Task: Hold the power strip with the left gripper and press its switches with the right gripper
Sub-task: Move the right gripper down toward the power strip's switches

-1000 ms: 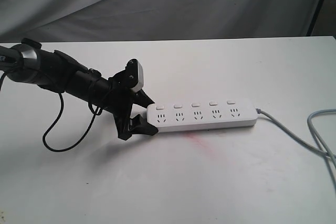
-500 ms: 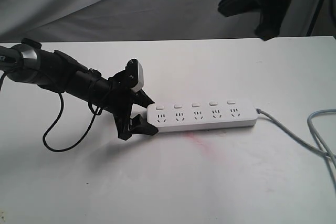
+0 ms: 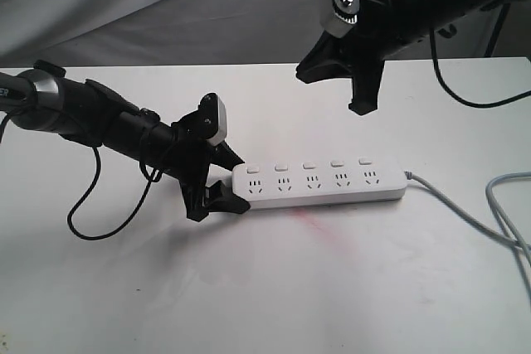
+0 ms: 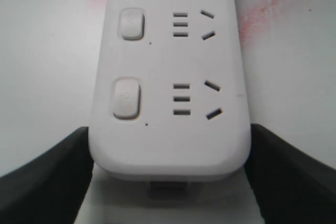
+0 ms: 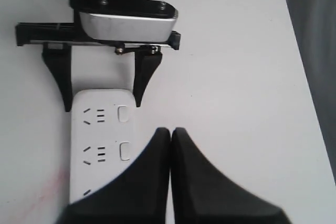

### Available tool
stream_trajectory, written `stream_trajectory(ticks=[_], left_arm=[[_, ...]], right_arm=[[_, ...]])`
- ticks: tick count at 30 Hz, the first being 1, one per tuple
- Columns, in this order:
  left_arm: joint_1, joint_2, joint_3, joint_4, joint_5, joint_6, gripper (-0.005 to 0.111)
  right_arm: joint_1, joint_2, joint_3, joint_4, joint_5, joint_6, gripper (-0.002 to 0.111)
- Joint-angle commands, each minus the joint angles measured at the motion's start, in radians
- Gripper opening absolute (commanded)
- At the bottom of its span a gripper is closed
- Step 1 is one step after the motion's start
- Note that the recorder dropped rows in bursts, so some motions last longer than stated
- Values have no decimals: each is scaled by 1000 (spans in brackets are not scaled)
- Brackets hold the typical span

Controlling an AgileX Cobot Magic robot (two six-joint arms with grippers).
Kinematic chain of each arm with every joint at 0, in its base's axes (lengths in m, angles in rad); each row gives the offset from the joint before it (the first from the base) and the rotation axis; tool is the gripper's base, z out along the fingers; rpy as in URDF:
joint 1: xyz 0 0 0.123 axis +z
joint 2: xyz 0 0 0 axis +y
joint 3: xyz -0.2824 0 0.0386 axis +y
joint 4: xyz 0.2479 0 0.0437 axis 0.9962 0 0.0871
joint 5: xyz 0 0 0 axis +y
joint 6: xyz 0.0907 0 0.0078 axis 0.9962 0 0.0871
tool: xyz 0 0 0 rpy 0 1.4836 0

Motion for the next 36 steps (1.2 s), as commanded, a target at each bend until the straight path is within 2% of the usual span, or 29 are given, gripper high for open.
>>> stream_trajectory(ticks=[1, 7, 12, 18, 20, 22, 27, 28, 31, 36], left_arm=[[-1, 6, -4, 23, -67, 2, 0], [-1, 6, -4, 23, -67, 2, 0], [-1, 6, -4, 23, -67, 2, 0], [-1, 6, -4, 23, -67, 2, 0], [-1, 6, -4, 23, -67, 2, 0], [-1, 6, -4, 23, -67, 2, 0], [-1, 6, -4, 23, -67, 2, 0], [-1, 6, -4, 23, -67, 2, 0], [-1, 6, -4, 23, -67, 2, 0], [-1, 6, -4, 23, -67, 2, 0]], right_arm=[[-46, 76, -104, 96, 58, -17, 0], [-79, 201, -307, 142, 233, -10, 0], [-77, 281, -386, 149, 216, 43, 0], [-62, 325, -389, 167, 167, 89, 1], [-55, 327, -389, 163, 167, 118, 8], [-55, 327, -389, 158, 165, 132, 22], [-30, 327, -389, 122, 111, 135, 81], [-28, 327, -389, 99, 100, 135, 89], [-11, 327, -389, 61, 79, 137, 97], [-5, 327, -389, 61, 70, 142, 98]])
